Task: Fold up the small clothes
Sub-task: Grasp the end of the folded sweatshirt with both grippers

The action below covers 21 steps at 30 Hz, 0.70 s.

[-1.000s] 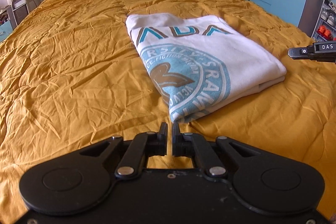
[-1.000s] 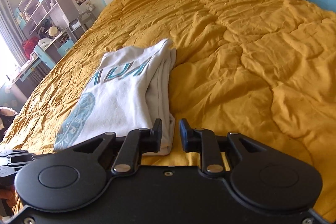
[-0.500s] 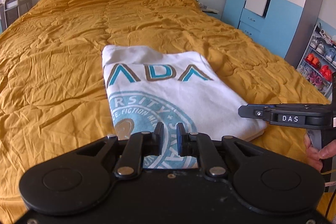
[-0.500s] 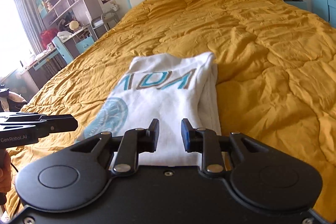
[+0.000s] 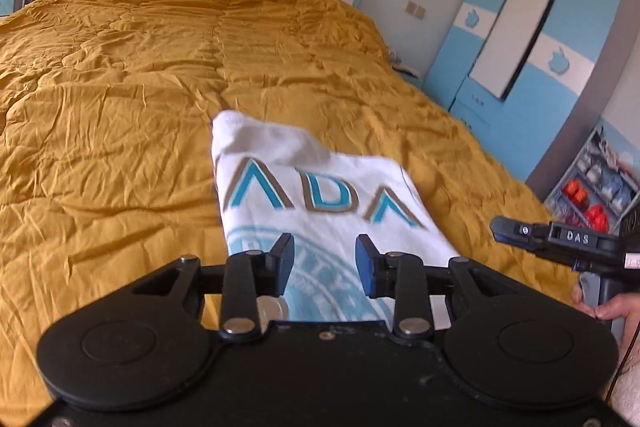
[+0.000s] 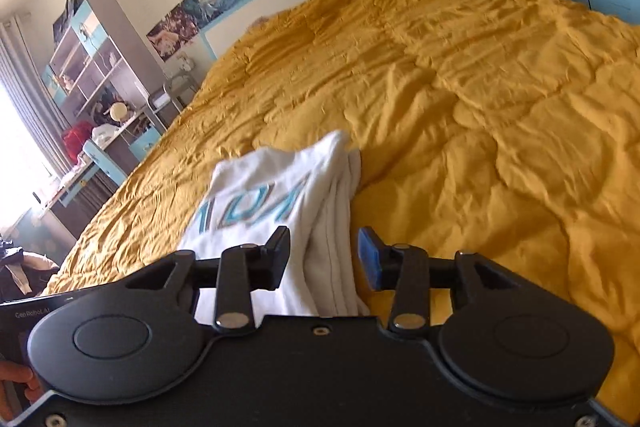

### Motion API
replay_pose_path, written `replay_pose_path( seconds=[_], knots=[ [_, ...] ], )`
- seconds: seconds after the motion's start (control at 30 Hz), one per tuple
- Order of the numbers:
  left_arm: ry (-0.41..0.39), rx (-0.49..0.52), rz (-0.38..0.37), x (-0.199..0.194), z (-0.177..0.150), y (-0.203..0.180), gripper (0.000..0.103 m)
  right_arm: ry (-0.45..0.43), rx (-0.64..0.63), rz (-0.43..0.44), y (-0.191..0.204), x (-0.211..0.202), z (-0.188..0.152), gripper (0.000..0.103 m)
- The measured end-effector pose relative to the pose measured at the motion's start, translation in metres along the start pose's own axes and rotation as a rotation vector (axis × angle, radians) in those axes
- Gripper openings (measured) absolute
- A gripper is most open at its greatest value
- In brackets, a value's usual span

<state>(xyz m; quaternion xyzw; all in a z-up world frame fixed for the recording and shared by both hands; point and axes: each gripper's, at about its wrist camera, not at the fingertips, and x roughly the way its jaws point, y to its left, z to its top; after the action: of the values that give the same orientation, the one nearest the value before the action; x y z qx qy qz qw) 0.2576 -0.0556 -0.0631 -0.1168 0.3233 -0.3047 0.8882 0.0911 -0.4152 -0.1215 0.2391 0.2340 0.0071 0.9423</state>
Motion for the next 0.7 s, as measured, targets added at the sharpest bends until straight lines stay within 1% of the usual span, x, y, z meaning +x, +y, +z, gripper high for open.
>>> replay_pose_path(
  seconds=[0.07,0.13,0.23,0.27,0.33,0.37,0.43,0.5,0.53,0.57,0.6,0.63,0.67,0.7],
  knots=[
    [-0.018,-0.086,-0.011,0.022,0.023,0.025,0.034,-0.013,0.012,0.033,0.001,0.023,0.022,0.041],
    [-0.020,-0.185,-0.017,0.052,0.044,0.055,0.035,-0.004,0.034,0.059,0.001,0.053,0.042,0.046],
    [0.002,-0.227,0.017,0.093,0.065,0.081,0.036,0.031,0.078,0.038,-0.003,0.098,0.060,0.049],
    [0.009,-0.252,0.022,0.103,0.068,0.087,0.036,0.044,0.098,0.020,-0.005,0.111,0.063,0.049],
    [0.046,-0.349,0.003,0.129,0.075,0.107,0.037,0.072,0.131,0.000,-0.011,0.133,0.066,0.049],
    [0.059,-0.379,-0.002,0.139,0.075,0.113,0.037,0.079,0.140,-0.003,-0.012,0.140,0.066,0.049],
    [0.089,-0.440,-0.043,0.164,0.075,0.126,0.038,0.098,0.142,-0.008,-0.014,0.152,0.064,0.049],
    [0.081,-0.488,-0.077,0.177,0.074,0.133,0.041,0.110,0.143,-0.005,-0.014,0.159,0.063,0.047],
    [0.072,-0.518,-0.100,0.184,0.074,0.138,0.041,0.114,0.145,0.006,-0.015,0.162,0.062,0.037],
    [0.062,-0.542,-0.110,0.187,0.074,0.141,0.041,0.114,0.139,0.013,-0.015,0.164,0.061,0.033],
    [0.051,-0.573,-0.153,0.191,0.074,0.146,0.037,0.106,0.122,-0.004,-0.013,0.164,0.061,0.022],
    [0.038,-0.595,-0.179,0.194,0.075,0.150,0.036,0.101,0.104,-0.008,-0.012,0.164,0.061,0.019],
    [0.019,-0.590,-0.183,0.193,0.076,0.151,0.022,0.092,0.096,0.003,-0.013,0.163,0.062,0.018],
    [0.001,-0.573,-0.183,0.190,0.078,0.151,0.006,0.080,0.096,0.008,-0.013,0.161,0.063,0.015]
  ],
)
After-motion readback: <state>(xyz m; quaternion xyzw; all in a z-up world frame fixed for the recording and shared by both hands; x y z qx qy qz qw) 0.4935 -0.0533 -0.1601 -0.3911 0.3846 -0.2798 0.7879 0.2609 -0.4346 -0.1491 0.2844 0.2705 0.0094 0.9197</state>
